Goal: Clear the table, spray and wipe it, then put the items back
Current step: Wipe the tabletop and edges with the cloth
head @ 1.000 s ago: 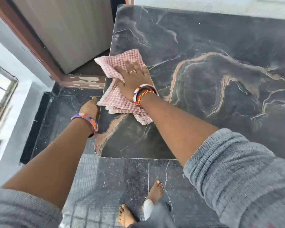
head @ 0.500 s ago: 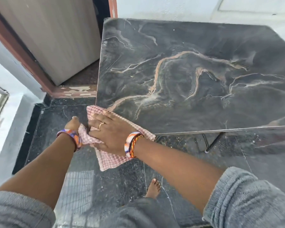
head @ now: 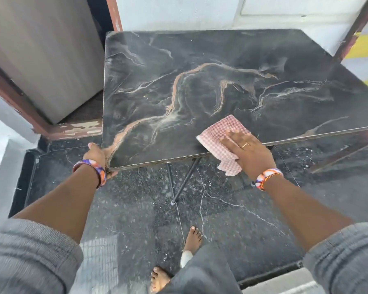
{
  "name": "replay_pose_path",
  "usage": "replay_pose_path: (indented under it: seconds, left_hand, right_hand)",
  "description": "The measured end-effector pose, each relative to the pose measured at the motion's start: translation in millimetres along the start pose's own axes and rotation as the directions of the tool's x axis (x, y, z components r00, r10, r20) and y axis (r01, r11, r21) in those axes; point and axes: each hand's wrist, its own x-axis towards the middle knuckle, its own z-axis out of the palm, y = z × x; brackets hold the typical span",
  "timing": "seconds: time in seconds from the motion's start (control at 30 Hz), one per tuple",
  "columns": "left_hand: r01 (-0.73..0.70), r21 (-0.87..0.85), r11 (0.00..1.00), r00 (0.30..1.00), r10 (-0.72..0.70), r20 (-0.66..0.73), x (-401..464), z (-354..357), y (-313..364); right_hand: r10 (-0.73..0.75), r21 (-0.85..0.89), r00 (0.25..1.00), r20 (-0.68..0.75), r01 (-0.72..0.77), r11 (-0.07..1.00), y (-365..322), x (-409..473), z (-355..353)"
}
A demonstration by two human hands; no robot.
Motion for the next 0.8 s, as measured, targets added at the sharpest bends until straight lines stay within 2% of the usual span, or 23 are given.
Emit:
replay_pose_path:
  seconds: [0.07,0.1,0.17,0.27,0.33,0.43,0.5,0.57,0.63,0.8]
  left_hand:
    - [0.020,-0.004,1.000,1.000,-0.020,-0.019,-4.4,1.6,1.4]
    - [-0.032,0.056,0.998,0.999,0.034,-0.037,-0.6,1.6,0.2]
    - [-0.089,0.212,0.973,0.991,0.108,-0.082,2.0,1.2,-0.6]
    - [-0.178,0.475,0.862,0.974,0.222,-0.036,6.4,2.0,1.5]
    - [-0.152,0.643,0.750,0.969,0.240,-0.051,8.5,-2.7,7.1]
    - [-0.171,0.839,0.517,0.957,0.290,0.017,4.1,-7.1,14.3]
    - [-0.175,0.909,0.380,0.936,0.351,0.033,-2.6,-6.8,20.0]
    - [-0.174,0.905,0.389,0.922,0.388,0.011,-4.0,-3.5,30.8]
    - [-0.186,0.874,0.449,0.909,0.417,-0.021,-5.3,2.1,45.2]
    - [-0.199,0.623,0.757,0.917,0.367,-0.153,0.0,16.6,82.4]
  right_hand:
    - [0.233,-0.026,0.972,0.026,-0.232,0.972,24.8,-16.1,0.8]
    - [0.309,-0.019,0.951,0.025,-0.309,0.951,32.3,-19.7,2.4]
    - [0.365,-0.015,0.929,0.056,-0.364,0.931,30.1,-18.3,4.3]
    - [0.302,-0.029,0.951,0.062,-0.301,0.953,8.5,-12.5,3.3]
    - [0.197,0.003,0.978,0.074,-0.198,0.980,-18.7,-2.4,2.0]
    - [0.022,0.083,0.995,0.097,-0.030,0.996,-66.5,19.8,0.6]
    - [-0.062,0.140,0.991,0.116,0.045,0.989,-95.5,35.2,-1.3]
    - [-0.022,0.198,0.993,0.112,-0.001,0.980,-118.2,47.3,-3.3]
    - [0.108,0.267,0.987,0.120,-0.137,0.954,-131.3,57.4,-6.0]
    - [0.347,0.279,0.909,0.229,-0.403,0.871,-121.1,85.2,-4.1]
